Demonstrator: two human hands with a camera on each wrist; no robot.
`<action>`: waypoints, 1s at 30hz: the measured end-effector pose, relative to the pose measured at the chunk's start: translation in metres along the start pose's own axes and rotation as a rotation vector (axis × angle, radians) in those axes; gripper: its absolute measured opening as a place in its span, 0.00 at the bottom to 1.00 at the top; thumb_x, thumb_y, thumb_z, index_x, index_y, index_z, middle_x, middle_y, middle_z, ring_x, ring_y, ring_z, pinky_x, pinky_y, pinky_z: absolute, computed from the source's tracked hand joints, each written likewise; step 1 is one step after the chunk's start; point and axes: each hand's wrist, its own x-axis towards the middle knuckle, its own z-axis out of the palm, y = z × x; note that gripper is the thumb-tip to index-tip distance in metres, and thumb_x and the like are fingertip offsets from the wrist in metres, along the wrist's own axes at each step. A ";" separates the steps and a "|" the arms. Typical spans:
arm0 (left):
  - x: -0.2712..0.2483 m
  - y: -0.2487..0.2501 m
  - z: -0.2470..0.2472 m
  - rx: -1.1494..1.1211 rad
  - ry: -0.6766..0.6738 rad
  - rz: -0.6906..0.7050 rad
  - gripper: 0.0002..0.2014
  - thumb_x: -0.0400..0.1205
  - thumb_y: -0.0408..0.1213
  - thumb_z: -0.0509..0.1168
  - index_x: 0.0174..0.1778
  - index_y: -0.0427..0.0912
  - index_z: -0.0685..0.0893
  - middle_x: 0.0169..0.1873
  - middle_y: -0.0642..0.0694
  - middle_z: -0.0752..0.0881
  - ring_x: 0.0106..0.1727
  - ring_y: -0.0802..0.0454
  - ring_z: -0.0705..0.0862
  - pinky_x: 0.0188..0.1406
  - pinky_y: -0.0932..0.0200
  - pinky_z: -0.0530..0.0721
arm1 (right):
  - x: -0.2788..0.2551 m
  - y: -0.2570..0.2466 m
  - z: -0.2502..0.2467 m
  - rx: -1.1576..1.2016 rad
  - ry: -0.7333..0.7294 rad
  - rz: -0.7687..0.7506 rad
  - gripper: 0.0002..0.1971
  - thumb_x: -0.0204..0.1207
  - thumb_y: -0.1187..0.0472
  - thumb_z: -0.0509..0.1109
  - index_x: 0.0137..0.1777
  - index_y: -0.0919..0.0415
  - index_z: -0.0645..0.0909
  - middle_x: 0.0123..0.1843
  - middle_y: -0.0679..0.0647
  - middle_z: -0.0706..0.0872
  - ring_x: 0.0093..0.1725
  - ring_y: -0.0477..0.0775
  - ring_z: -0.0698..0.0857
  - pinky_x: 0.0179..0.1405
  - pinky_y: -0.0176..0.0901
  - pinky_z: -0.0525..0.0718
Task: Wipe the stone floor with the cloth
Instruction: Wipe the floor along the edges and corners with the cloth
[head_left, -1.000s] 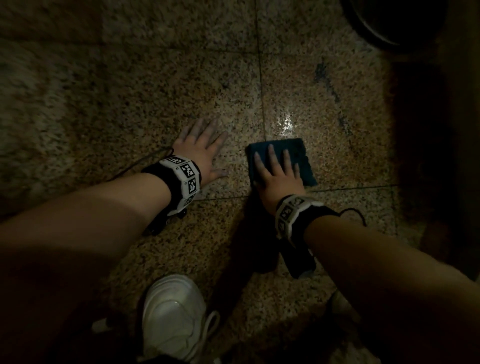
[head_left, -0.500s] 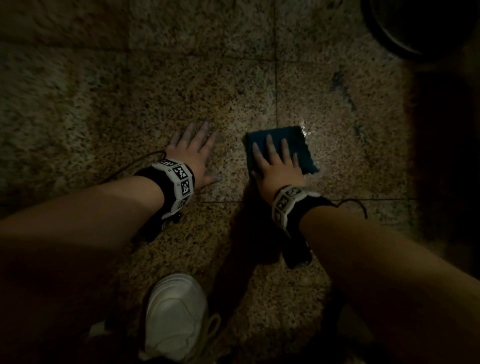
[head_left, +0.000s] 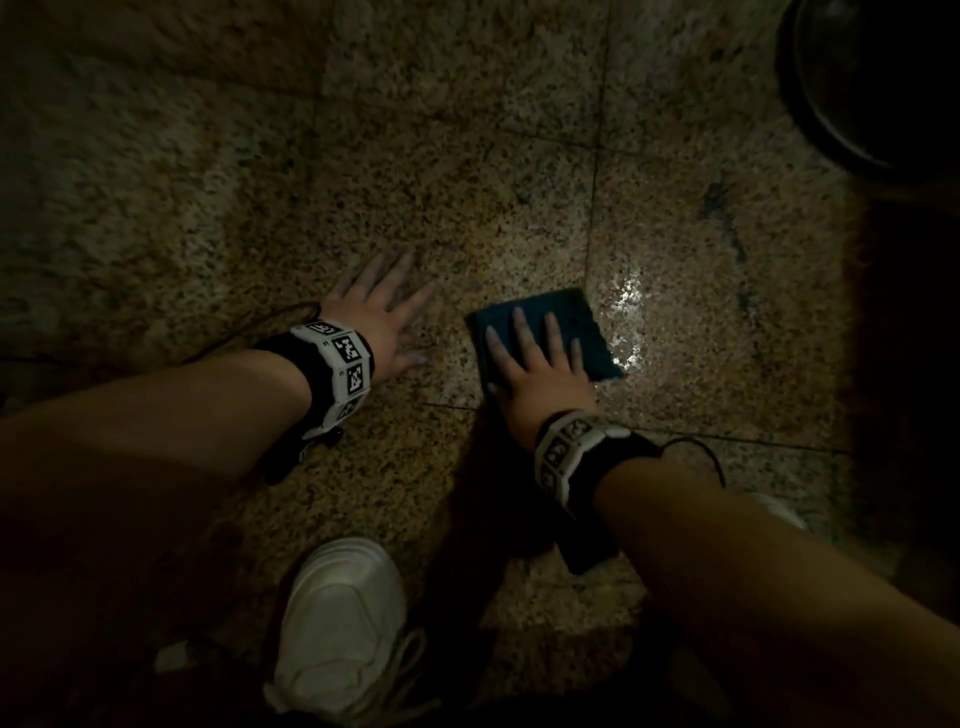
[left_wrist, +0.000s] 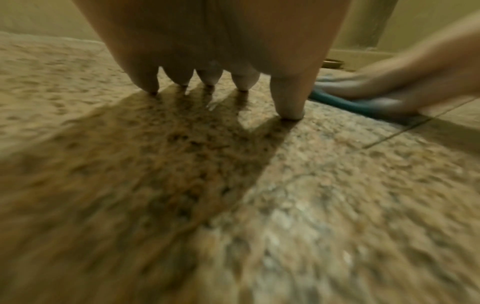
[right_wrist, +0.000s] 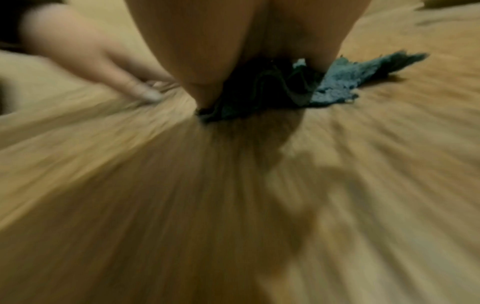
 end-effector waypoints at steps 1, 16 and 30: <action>-0.001 0.000 0.000 0.006 -0.008 -0.010 0.41 0.81 0.66 0.47 0.80 0.58 0.29 0.80 0.47 0.28 0.82 0.42 0.34 0.81 0.45 0.45 | 0.008 -0.002 -0.010 0.003 0.012 -0.004 0.31 0.87 0.45 0.45 0.81 0.40 0.30 0.81 0.46 0.23 0.80 0.61 0.26 0.79 0.63 0.34; -0.021 -0.025 0.013 -0.012 -0.042 -0.079 0.40 0.80 0.68 0.45 0.80 0.59 0.29 0.80 0.49 0.28 0.83 0.44 0.35 0.81 0.45 0.45 | 0.019 -0.020 -0.013 -0.118 0.004 -0.090 0.35 0.87 0.49 0.51 0.80 0.41 0.26 0.80 0.48 0.21 0.80 0.63 0.25 0.80 0.64 0.35; -0.062 -0.040 0.027 -0.107 -0.276 -0.235 0.36 0.85 0.61 0.47 0.80 0.58 0.30 0.80 0.49 0.27 0.83 0.42 0.35 0.81 0.45 0.48 | 0.033 -0.042 -0.034 -0.181 -0.051 -0.158 0.31 0.87 0.46 0.47 0.81 0.39 0.30 0.81 0.45 0.22 0.80 0.61 0.26 0.81 0.64 0.37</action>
